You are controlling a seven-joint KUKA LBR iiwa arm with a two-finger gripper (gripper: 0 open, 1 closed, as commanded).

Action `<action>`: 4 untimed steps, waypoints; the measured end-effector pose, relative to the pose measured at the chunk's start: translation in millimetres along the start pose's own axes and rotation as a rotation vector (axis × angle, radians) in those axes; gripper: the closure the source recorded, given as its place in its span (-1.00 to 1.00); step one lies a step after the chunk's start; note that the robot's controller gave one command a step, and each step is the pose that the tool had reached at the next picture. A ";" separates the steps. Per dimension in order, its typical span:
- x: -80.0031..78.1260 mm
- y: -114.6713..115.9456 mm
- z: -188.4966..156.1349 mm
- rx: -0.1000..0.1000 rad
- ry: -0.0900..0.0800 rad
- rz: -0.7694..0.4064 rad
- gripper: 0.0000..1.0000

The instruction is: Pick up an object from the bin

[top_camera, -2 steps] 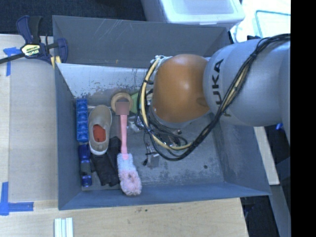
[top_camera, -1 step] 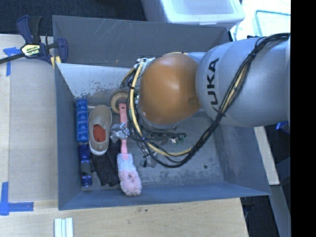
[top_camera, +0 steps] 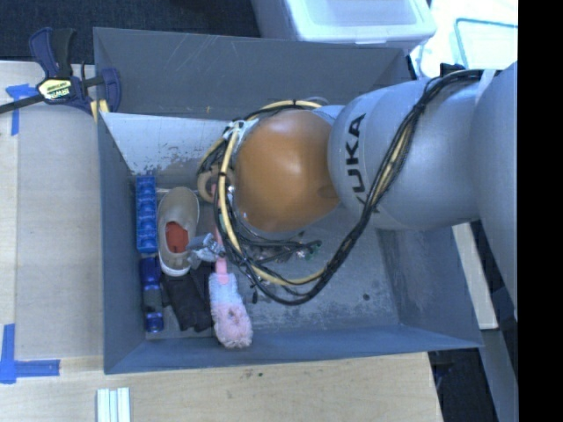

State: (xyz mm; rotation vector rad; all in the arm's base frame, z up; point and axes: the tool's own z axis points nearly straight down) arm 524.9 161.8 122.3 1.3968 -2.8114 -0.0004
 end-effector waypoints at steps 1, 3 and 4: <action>-11.2 -11.1 51.2 0.007 -0.003 -0.382 -1.00; -14.2 0.3 49.9 0.009 -0.008 -0.548 1.00; -11.6 2.8 19.7 0.001 -0.005 -0.548 1.00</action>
Offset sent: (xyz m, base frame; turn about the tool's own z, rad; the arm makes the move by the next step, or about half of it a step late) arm 0.0058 0.0111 -0.0523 -0.5547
